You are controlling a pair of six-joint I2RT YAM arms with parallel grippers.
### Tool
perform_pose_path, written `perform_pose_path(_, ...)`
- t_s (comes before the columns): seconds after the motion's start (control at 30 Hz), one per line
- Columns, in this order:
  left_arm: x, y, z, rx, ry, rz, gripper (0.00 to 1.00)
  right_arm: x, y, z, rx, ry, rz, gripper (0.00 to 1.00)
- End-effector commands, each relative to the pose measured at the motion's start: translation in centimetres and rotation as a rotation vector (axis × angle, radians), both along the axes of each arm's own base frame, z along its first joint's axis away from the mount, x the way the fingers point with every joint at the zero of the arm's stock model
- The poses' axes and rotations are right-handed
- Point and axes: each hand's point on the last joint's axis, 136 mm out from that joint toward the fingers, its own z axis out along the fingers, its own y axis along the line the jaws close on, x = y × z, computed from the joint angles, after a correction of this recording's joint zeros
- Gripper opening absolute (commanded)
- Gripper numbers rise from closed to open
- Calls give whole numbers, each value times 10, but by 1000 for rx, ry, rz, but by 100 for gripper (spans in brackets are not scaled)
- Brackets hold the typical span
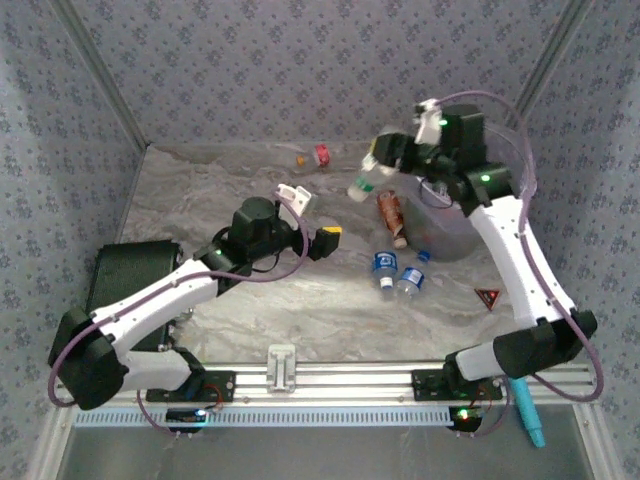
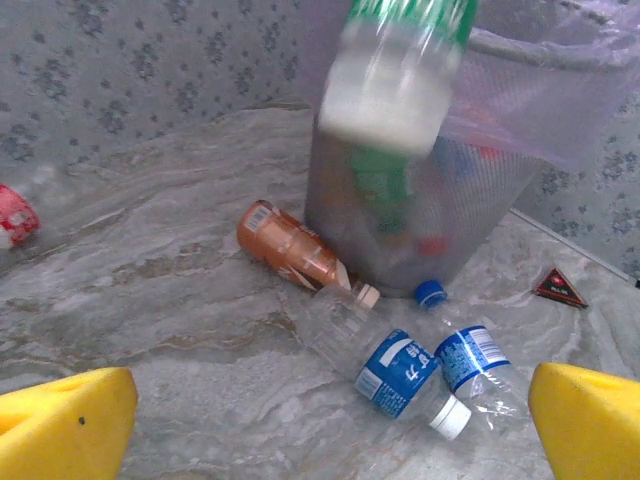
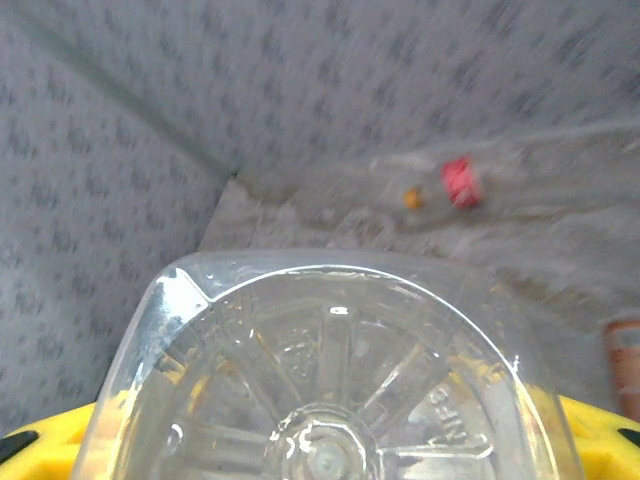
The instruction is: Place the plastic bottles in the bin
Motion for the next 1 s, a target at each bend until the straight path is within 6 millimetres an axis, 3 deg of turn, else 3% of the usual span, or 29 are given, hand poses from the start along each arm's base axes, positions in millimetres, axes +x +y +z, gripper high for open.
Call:
perform_pose_path(0.0,0,17,-9,46,1,60,100,-7,-48,52,-1,-143,-124,45)
perform_pose_path(0.2,-3,27,-18,48,34,94,100,6,-141,79,36,-255,-412,40)
perform_pose_path(0.37,-3,34,-21,51,36,125,100,26,-193,68,19,-231,-557,39)
perform_pose_path(0.6,-2,39,-25,73,46,145,100,56,-211,29,-75,-133,-591,39)
perform_pose_path(0.97,0,42,-30,84,57,156,100,94,-201,-46,-36,54,-509,40)
